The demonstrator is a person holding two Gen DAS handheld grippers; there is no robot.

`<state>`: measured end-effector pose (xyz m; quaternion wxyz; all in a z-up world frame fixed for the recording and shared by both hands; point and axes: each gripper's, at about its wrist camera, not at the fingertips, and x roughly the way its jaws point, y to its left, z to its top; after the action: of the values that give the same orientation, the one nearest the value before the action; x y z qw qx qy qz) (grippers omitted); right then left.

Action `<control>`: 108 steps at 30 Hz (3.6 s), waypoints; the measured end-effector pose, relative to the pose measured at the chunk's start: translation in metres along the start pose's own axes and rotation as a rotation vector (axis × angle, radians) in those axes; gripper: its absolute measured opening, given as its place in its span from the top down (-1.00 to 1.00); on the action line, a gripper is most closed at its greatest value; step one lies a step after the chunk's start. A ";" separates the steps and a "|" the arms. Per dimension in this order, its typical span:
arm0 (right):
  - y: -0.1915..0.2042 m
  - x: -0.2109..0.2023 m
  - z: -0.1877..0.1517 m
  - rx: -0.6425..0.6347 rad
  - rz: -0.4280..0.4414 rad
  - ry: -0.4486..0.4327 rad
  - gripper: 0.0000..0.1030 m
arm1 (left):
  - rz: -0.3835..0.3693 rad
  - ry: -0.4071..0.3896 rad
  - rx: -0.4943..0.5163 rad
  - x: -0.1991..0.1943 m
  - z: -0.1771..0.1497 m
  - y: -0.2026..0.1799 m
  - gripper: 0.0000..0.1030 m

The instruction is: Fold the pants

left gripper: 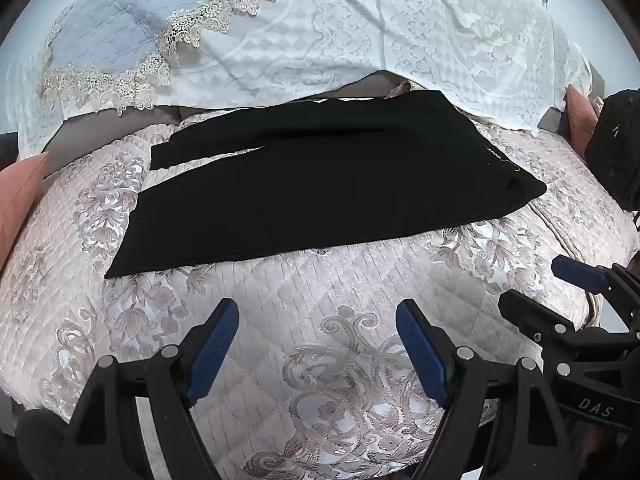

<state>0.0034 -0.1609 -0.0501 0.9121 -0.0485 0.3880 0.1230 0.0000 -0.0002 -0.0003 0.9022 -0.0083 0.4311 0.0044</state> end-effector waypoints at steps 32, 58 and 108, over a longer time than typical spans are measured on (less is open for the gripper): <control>0.002 0.002 -0.003 -0.005 0.008 0.003 -0.57 | -0.013 0.009 -0.012 0.000 -0.001 0.000 -0.61; 0.002 0.001 0.000 -0.005 -0.002 -0.010 -0.57 | -0.001 -0.018 -0.023 -0.001 0.001 0.005 -0.61; -0.029 0.025 0.010 0.036 0.028 -0.003 -0.57 | -0.121 0.027 -0.245 0.034 0.002 0.057 -0.34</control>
<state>0.0346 -0.1820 -0.0611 0.9115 -0.0265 0.3896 0.1290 0.0226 0.0564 -0.0263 0.8872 -0.1445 0.4382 0.0023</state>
